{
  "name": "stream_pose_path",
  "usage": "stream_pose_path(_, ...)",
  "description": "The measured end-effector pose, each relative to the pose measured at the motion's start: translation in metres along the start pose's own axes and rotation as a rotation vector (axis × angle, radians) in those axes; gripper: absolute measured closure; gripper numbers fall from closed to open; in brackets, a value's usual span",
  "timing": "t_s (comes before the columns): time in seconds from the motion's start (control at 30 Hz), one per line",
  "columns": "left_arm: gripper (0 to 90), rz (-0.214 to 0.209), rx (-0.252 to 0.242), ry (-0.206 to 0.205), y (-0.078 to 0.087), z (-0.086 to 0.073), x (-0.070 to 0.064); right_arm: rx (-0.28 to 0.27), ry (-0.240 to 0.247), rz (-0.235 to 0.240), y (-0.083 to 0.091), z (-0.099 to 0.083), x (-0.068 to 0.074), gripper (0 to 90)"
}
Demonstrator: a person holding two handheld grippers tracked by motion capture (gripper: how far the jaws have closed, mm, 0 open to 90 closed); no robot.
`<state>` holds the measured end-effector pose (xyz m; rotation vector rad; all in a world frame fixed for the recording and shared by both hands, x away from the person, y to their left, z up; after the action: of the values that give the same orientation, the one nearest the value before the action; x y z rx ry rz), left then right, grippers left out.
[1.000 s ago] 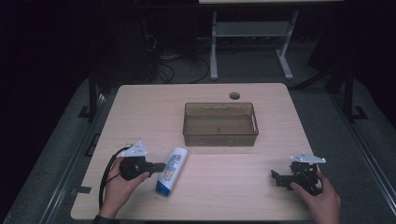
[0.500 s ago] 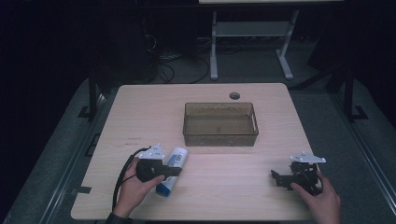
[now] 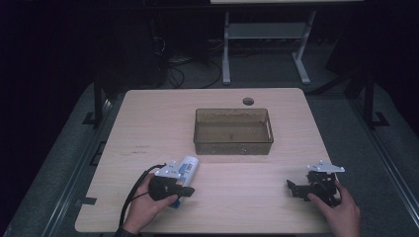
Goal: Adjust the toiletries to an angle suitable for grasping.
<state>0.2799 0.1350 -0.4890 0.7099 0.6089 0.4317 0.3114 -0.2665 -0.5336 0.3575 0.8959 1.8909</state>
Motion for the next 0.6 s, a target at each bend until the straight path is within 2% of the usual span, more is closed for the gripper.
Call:
stream_pose_path(0.3, 90.0, 0.027, 0.027, 0.023, -0.003, -0.006, 0.007, 0.000, 0.001, 0.000, 0.000, 0.000, 0.000, 0.0)
stream_pose_path(0.6, 90.0, 0.045, 0.027, 0.046, 0.002, -0.009, 0.013, 0.000, 0.000, 0.000, 0.000, 0.000, 0.000, 0.0)
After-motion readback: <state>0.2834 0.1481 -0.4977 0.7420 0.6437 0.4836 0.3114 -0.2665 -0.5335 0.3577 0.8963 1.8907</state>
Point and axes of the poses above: each handheld gripper's, and its own axes: y roughly backward along the jaws, z roughly out of its top, x roughly to its left, the point moved 7 cm from there along -y, roughly forward along the jaws, and after that the axes turned 13 degrees about y, right-handed, at the moved point
